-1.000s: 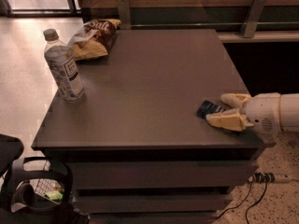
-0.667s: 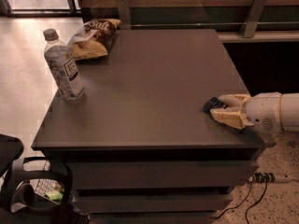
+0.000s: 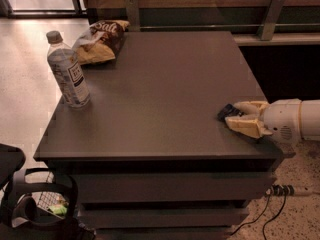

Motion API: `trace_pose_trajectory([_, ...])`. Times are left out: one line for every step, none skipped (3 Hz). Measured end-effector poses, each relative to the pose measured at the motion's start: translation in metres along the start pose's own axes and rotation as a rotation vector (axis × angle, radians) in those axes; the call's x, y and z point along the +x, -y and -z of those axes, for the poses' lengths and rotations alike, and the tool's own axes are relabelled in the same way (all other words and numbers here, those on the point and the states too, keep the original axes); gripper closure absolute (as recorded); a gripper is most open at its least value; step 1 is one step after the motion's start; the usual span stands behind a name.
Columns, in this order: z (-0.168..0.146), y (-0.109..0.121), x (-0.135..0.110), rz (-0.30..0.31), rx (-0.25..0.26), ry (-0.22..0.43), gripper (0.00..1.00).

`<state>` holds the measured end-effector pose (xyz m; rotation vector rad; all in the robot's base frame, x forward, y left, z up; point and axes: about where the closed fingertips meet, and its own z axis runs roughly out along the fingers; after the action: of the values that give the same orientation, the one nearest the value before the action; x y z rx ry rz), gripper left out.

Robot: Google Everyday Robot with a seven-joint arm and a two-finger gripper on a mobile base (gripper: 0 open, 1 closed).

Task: Move rxbar blueberry near brown chip bag

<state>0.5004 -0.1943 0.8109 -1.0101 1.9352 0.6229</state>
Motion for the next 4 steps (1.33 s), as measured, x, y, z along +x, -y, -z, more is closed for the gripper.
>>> trace_pose_trajectory([0.0, 0.0, 0.0, 0.0, 0.0, 0.0, 1.0])
trace_pose_trajectory([0.0, 0.0, -0.0001, 0.0, 0.0, 0.0, 1.0])
trace_pose_trajectory([0.0, 0.0, -0.0003, 0.0, 0.0, 0.0, 1.0])
trace_pose_trajectory([0.0, 0.0, -0.0003, 0.0, 0.0, 0.0, 1.0])
